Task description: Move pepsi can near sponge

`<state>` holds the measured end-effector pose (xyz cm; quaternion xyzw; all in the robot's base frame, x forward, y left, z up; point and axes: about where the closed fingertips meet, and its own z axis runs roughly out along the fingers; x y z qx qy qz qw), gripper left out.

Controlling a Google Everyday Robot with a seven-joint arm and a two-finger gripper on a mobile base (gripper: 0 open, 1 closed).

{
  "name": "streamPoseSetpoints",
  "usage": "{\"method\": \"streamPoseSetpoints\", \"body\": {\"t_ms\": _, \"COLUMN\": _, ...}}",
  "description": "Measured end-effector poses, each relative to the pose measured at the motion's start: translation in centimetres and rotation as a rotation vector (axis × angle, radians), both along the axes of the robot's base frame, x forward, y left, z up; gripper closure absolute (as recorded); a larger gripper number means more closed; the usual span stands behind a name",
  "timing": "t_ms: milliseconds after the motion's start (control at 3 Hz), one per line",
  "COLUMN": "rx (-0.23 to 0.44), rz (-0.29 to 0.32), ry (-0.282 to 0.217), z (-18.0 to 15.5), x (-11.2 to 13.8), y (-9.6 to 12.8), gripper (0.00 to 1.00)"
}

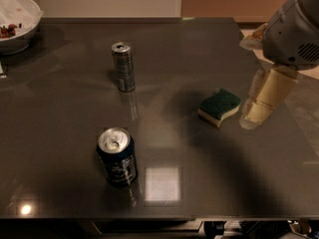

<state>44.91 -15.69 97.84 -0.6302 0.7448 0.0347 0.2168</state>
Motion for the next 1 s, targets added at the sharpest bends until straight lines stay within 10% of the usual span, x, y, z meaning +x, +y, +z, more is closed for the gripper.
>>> {"method": "streamPoseSetpoints", "body": {"t_ms": 1000, "rx": 0.207, "rz": 0.305, "ry": 0.051, "z": -2.6, "x": -2.8, "y": 12.7, "gripper": 0.0}}
